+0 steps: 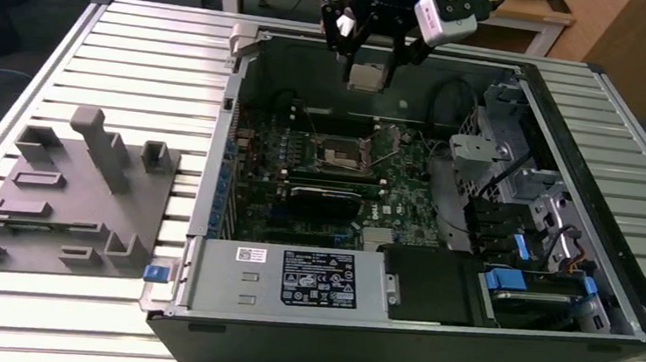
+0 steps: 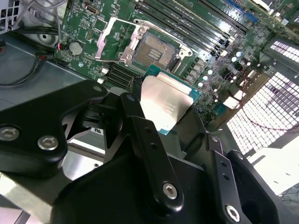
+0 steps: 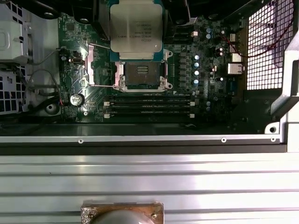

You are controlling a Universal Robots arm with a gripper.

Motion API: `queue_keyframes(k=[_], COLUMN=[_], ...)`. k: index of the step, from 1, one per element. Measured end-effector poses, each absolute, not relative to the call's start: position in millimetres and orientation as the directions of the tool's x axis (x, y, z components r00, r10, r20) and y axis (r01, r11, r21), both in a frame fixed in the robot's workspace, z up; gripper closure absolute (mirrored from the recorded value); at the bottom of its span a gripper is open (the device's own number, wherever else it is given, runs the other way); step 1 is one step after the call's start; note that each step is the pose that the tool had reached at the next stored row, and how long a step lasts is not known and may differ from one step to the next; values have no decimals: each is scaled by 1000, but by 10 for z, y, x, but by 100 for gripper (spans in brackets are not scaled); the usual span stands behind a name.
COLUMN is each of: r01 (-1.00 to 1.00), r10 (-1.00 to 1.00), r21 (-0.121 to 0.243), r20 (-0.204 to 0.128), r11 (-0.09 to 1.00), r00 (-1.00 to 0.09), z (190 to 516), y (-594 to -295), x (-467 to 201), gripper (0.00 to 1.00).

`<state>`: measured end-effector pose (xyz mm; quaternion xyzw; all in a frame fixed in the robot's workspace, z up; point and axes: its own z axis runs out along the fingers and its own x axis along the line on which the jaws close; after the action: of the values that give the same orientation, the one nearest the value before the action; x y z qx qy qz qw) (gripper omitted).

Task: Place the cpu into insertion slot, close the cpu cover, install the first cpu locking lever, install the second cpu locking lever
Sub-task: 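Place the cpu into insertion slot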

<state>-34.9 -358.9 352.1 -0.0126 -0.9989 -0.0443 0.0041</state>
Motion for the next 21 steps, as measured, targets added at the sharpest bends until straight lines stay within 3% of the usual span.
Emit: queue_keyframes(k=[21], r01=[25], r10=[25], r21=[89], r20=[9], r11=[996], r00=[-1000], z=[3461], y=[-3589], x=[-349], gripper=[46])
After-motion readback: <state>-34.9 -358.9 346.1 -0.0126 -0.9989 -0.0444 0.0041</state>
